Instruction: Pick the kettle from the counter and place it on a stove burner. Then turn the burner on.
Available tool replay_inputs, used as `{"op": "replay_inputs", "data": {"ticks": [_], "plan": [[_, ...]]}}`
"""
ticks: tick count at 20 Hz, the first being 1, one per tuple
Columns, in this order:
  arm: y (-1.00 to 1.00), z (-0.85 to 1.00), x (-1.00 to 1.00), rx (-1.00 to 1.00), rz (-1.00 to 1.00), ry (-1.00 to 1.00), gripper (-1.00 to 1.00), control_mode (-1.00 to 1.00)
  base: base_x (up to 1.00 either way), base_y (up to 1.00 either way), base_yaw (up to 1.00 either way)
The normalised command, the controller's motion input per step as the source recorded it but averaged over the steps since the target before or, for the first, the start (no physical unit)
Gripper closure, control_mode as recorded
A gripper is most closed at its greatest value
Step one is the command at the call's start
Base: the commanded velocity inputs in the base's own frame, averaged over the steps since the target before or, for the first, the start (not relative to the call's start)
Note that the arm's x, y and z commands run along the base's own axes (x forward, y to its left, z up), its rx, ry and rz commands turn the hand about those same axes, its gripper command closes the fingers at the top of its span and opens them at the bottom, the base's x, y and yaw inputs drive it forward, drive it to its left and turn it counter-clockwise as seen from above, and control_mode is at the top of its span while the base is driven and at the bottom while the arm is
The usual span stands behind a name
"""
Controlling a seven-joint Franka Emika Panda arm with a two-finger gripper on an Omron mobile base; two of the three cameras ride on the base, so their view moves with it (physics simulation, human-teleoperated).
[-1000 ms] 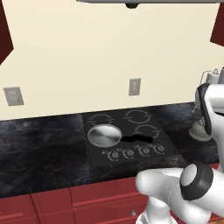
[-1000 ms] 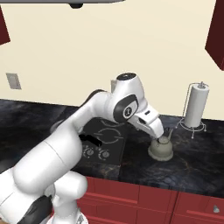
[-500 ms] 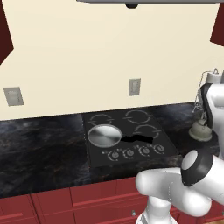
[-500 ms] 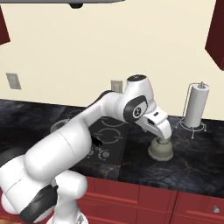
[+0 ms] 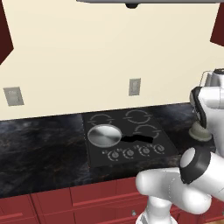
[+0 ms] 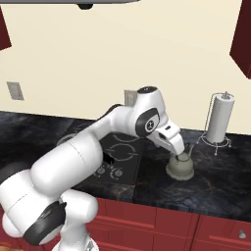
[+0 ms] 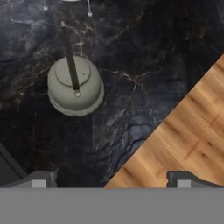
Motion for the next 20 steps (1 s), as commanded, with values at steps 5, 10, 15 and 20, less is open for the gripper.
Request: {"op": "replay_inputs", "data": {"ticks": [5, 10, 15, 20], "plan": [[-0.04, -0.08, 0.25, 0.00, 0.00, 0.00, -1.00, -1.00, 0.00, 0.00, 0.00], [-0.13, -0.10, 0.32, 0.00, 0.00, 0.00, -1.00, -1.00, 0.00, 0.00, 0.00], [-0.26, -0.07, 0.26, 0.00, 0.00, 0.00, -1.00, -1.00, 0.00, 0.00, 0.00], [-0.28, -0.13, 0.24, 0.00, 0.00, 0.00, -1.00, -1.00, 0.00, 0.00, 0.00]]}}
